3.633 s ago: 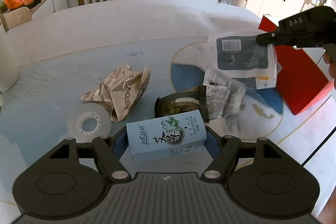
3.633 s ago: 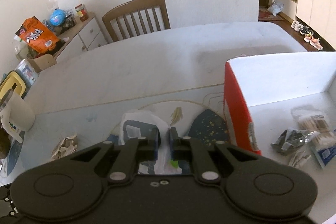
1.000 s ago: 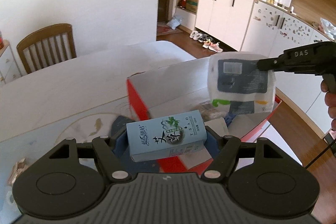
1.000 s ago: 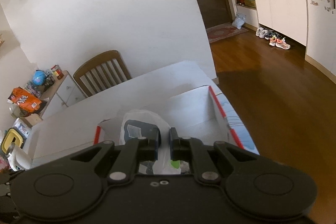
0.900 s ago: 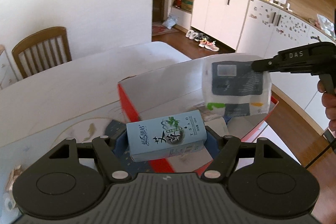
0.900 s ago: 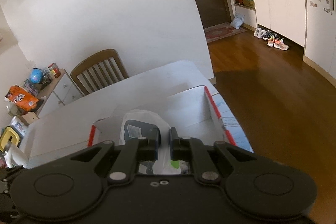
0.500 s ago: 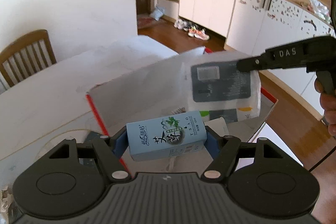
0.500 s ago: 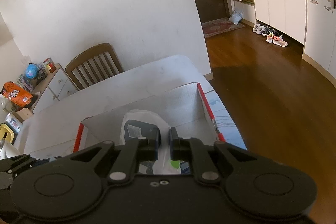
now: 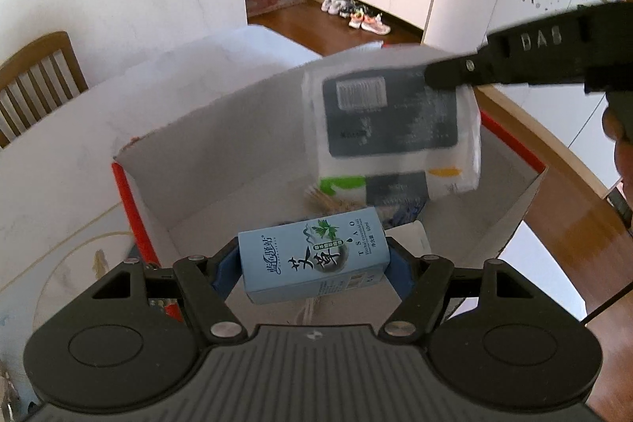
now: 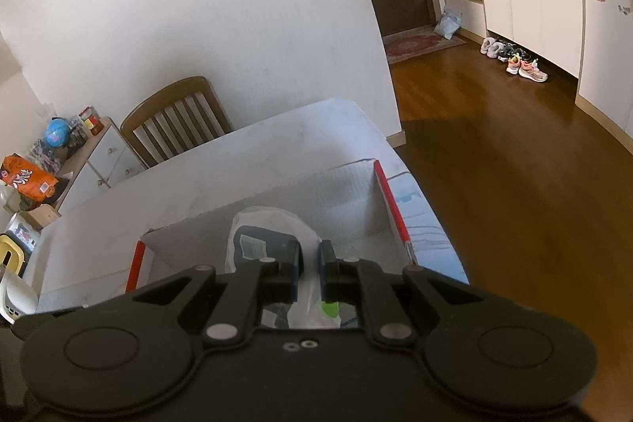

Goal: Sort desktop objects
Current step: 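Lower the tea box and white packet into the shoebox and open both tools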

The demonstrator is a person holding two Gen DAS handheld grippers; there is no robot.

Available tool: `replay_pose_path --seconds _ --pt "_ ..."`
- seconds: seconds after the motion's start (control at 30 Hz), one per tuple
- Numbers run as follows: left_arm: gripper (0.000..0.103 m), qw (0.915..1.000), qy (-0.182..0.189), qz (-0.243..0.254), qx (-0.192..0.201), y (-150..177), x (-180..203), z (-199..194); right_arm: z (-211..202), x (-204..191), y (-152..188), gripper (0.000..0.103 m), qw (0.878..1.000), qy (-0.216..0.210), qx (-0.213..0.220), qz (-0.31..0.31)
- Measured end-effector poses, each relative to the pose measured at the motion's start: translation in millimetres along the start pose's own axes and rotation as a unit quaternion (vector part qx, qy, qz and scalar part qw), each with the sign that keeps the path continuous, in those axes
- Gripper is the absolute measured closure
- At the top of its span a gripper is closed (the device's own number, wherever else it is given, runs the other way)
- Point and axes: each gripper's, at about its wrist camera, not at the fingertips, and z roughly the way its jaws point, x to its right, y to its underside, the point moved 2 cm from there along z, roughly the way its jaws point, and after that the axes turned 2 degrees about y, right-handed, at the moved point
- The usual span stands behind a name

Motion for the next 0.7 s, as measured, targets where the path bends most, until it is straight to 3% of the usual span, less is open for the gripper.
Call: replay_pose_path --seconds 0.27,0.7 --pt "0.030 0.9988 -0.006 -0.015 -0.045 5 8 19 24 1 -5 0.095 1.000 -0.001 -0.015 0.008" --pt "0.030 0.9968 -0.008 -0.017 -0.078 5 24 32 53 2 6 0.095 0.999 0.001 -0.053 0.003"
